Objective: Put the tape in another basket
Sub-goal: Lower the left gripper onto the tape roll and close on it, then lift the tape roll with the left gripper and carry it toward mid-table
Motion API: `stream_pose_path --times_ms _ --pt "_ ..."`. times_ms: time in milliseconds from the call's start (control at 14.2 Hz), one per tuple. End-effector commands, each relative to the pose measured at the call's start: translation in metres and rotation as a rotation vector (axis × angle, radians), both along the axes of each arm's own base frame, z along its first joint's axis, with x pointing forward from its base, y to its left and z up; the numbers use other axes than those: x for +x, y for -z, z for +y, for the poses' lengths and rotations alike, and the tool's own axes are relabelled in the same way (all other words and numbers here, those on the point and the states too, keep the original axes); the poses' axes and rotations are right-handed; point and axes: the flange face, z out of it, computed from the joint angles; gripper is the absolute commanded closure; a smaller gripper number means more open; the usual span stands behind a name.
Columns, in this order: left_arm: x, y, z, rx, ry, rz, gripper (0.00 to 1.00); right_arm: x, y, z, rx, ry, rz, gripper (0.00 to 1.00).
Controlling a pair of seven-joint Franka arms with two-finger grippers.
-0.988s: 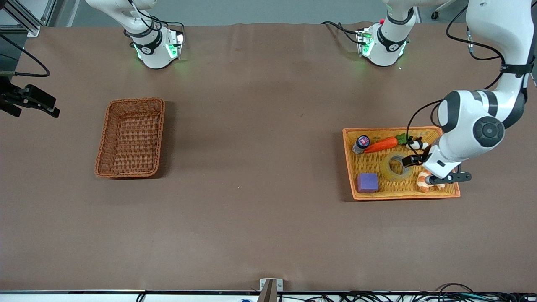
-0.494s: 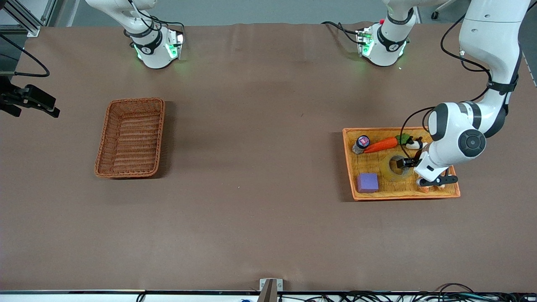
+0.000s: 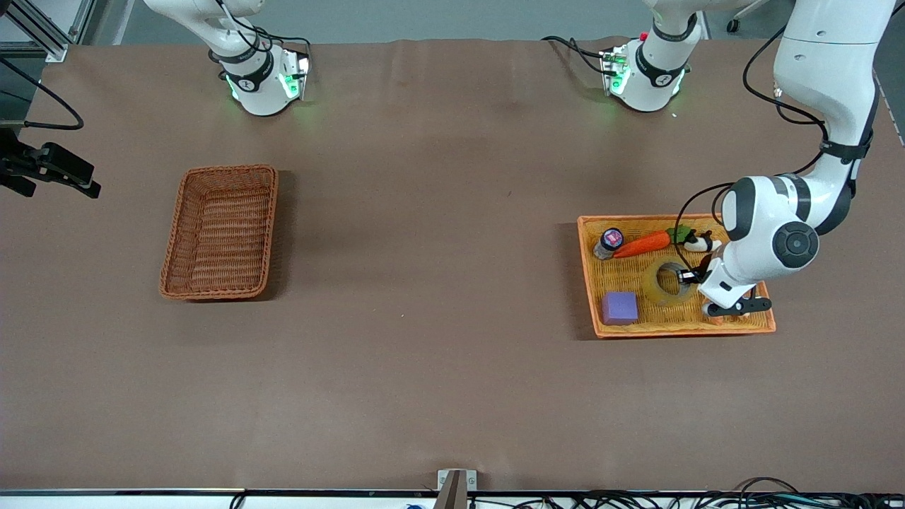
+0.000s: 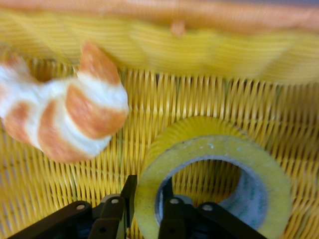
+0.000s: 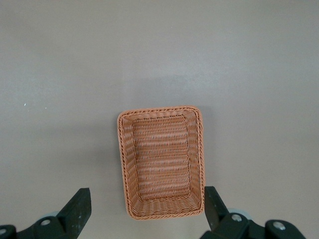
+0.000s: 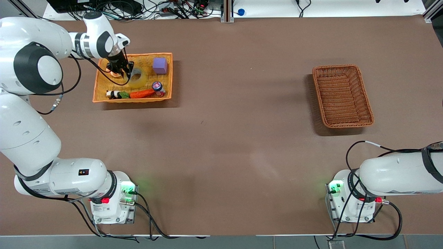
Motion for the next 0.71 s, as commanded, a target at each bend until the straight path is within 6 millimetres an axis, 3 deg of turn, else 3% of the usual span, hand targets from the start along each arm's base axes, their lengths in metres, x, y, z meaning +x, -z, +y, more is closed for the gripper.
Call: stream_pose_path --times_ms 0,212,353,494,635 --pt "0.016 -0.076 -0.005 0.013 0.007 -0.063 1.0 -0.003 -0.001 -0.002 -0.002 -0.01 -0.002 0.0" --pt "0.031 -0.139 -0.052 0.0 0.044 -0.055 1.0 -0.003 0.0 -0.002 -0.002 -0.01 -0.001 0.0" --pt "0.04 -0.18 -0.096 -0.019 0.065 -0.047 1.0 -0.003 0.0 -0.002 -0.001 -0.011 0.001 0.0" --pt "0.036 -0.196 -0.148 -0.039 0.073 -0.051 1.0 -0.003 0.0 -0.002 -0.001 -0.011 0.001 0.0" --pt "0.032 -0.188 -0.206 -0.057 0.055 -0.046 1.0 -0.003 0.0 -0.002 -0.001 -0.011 0.001 0.0"
